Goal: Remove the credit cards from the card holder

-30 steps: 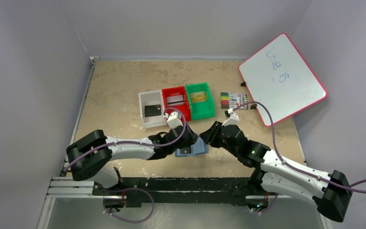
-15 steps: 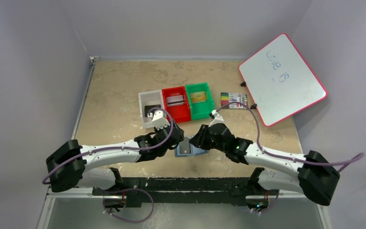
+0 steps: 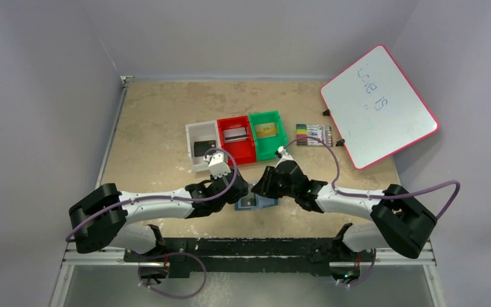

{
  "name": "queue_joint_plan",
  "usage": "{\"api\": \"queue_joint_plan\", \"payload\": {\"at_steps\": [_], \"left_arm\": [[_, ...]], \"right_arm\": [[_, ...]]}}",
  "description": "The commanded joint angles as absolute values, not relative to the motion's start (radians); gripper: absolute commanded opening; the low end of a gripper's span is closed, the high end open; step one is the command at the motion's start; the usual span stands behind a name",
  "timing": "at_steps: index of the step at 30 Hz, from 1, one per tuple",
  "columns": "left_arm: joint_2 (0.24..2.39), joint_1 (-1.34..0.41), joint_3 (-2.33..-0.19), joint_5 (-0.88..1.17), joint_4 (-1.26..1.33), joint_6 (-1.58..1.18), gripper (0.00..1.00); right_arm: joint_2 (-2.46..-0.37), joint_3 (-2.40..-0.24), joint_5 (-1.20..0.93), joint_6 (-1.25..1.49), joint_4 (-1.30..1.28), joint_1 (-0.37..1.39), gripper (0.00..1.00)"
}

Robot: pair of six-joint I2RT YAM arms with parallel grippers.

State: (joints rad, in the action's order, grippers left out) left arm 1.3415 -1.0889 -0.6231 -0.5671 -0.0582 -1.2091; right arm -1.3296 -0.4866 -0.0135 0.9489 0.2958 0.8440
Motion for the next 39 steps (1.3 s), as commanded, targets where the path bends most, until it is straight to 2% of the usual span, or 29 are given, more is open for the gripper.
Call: {"api": "queue_joint_plan", "payload": {"at_steps": [1,13,19,29,32,35,39], "left_arm": [[1.366,-1.092,-0.632,-0.527,0.008,-1.175,0.46],[1.442,-1.092,-0.646,-0.486,0.013,-1.171,0.46],[1.474,-1.092,-0.645,-0.46,0.023,-1.168,0.45],[1.526,-1.095,-0.649,-0.434,-0.001,-1.159,0.34],[1.528,-1.097,-0.651,-0.45,-0.028,-1.155,0.32],[1.53,-1.114,-0.667,-0.509,-0.094,-1.157,0.3],[1.551,-1.144,-0.708,-0.592,-0.198,-1.154,0.3]], "right_arm": [[-1.341,-0.47,-0.084,0.93,0.401,0.811,0.33],[-1.455,-0.454,-0.144,0.925,0.469,0.779,0.31],[-1.505,-0.429,-0.172,0.941,0.526,0.775,0.27],[-1.498,-0.38,-0.177,0.992,0.592,0.763,0.22],[-1.478,-0.359,-0.184,1.008,0.616,0.752,0.17],[-1.45,-0.35,-0.205,1.014,0.629,0.74,0.07],[-1.418,-0.339,-0.219,1.02,0.633,0.727,0.02]]}}
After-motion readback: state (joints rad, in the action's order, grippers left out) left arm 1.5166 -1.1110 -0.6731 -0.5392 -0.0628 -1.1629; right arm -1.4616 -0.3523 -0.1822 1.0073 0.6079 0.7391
